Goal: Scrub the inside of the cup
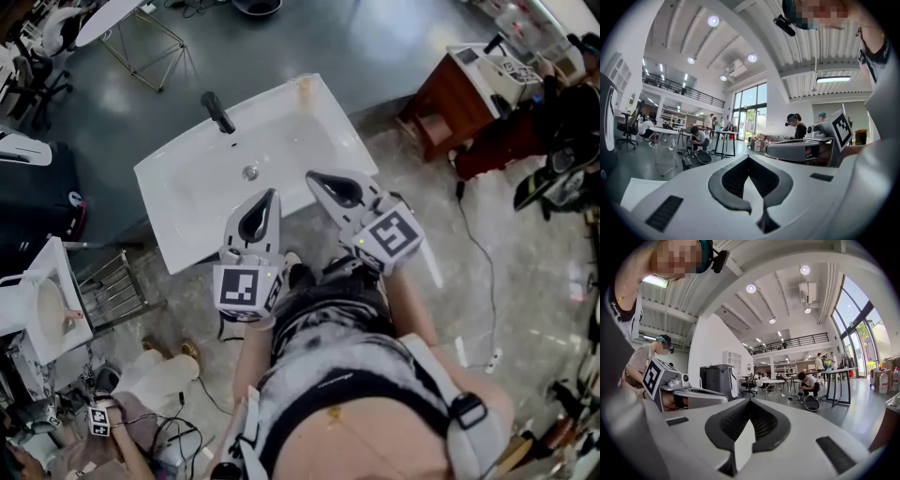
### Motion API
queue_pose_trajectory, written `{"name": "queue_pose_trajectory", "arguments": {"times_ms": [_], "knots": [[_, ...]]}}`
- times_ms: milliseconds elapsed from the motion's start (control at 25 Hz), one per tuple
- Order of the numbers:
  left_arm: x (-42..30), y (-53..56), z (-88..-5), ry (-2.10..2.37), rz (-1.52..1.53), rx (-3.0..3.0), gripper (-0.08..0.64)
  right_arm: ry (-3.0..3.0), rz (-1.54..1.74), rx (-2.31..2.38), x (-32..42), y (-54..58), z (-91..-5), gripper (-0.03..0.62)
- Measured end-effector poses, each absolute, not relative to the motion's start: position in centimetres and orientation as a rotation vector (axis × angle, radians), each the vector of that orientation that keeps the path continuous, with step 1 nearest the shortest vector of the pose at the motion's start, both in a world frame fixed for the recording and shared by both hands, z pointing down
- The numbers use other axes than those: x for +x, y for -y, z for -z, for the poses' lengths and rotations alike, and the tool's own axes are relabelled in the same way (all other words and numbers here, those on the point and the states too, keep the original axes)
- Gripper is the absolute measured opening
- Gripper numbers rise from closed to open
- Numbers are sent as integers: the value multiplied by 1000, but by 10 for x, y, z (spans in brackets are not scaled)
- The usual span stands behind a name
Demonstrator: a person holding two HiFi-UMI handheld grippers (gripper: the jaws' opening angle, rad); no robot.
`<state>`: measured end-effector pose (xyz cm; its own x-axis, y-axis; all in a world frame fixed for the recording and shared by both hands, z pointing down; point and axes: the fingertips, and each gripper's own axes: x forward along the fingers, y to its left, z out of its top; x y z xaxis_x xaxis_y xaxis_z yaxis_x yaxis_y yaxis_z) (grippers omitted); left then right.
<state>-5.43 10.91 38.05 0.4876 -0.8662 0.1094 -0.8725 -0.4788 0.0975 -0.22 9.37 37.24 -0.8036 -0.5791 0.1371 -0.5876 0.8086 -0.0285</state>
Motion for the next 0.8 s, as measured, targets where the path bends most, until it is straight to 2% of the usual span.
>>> {"name": "queue_pose_trajectory", "arguments": {"times_ms": [360,800], "knots": [[-6,-133,-370,1635,-29,2524,0,2872,-98,817,37,-121,-373,6],[20,-167,-375,1756,-12,2442,0,2867,-46,678,57,-148,-382,5]]}}
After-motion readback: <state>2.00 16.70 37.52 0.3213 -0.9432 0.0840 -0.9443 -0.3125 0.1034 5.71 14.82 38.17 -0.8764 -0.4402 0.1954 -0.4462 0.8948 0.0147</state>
